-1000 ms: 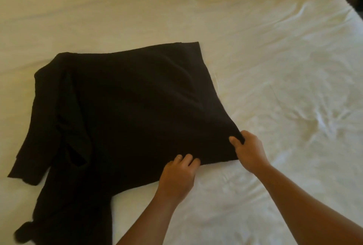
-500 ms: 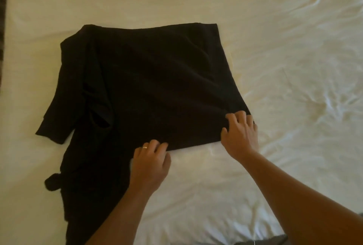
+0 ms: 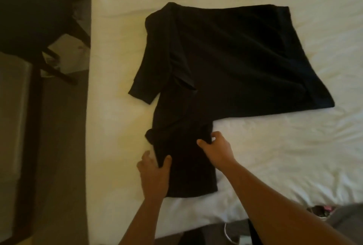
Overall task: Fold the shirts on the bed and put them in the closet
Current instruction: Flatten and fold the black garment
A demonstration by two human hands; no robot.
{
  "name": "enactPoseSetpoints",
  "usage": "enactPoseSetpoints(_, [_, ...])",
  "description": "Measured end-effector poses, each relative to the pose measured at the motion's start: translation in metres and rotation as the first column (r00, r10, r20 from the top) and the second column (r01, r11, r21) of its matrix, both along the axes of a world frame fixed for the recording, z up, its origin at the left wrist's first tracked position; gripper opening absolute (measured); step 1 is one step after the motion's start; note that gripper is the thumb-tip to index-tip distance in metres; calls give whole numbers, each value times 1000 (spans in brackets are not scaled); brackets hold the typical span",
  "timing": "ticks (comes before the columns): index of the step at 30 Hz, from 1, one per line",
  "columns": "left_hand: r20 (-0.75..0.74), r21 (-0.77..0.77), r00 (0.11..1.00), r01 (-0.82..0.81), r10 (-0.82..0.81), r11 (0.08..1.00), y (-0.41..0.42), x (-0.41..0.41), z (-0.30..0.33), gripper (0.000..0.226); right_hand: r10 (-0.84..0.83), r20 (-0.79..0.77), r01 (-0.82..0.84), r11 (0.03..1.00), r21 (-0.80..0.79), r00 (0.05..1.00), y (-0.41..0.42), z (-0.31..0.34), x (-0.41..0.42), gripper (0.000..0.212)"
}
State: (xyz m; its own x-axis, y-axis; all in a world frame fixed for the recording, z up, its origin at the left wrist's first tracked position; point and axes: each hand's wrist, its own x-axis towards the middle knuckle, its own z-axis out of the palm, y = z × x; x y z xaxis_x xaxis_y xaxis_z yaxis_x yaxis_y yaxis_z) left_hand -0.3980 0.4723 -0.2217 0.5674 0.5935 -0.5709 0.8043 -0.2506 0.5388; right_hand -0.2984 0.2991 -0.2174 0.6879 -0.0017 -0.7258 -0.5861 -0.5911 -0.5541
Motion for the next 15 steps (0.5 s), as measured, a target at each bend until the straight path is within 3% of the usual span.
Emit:
enactPoseSetpoints(4, [39,-205,999,22,-14,979,7,-5,-3,21,-140,19,141,985,-102,990,19,-4,-14,33])
enactPoseSetpoints(7, [49,-382,989,-110,139,918,11,-6,0,21,-261,50,265,959,-97,964,16,-2,-17,22])
enactPoseSetpoints(8, [20,-507,970,-201,244,838,12,-6,5,17,-322,34,324,945,-50,946,14,-1,-18,20])
enactPoseSetpoints(10, [-113,-741,898,-361,425,567,13,-9,18,18,-412,-21,412,910,41,911,9,2,-24,16])
enactPoseSetpoints(12, [-182,-842,871,-378,457,384,11,-15,31,34,-439,-43,441,895,64,898,4,6,-31,15])
enactPoseSetpoints(15, [-215,-880,893,-353,396,318,15,-27,32,67,-416,-11,416,909,2,909,-10,13,-48,17])
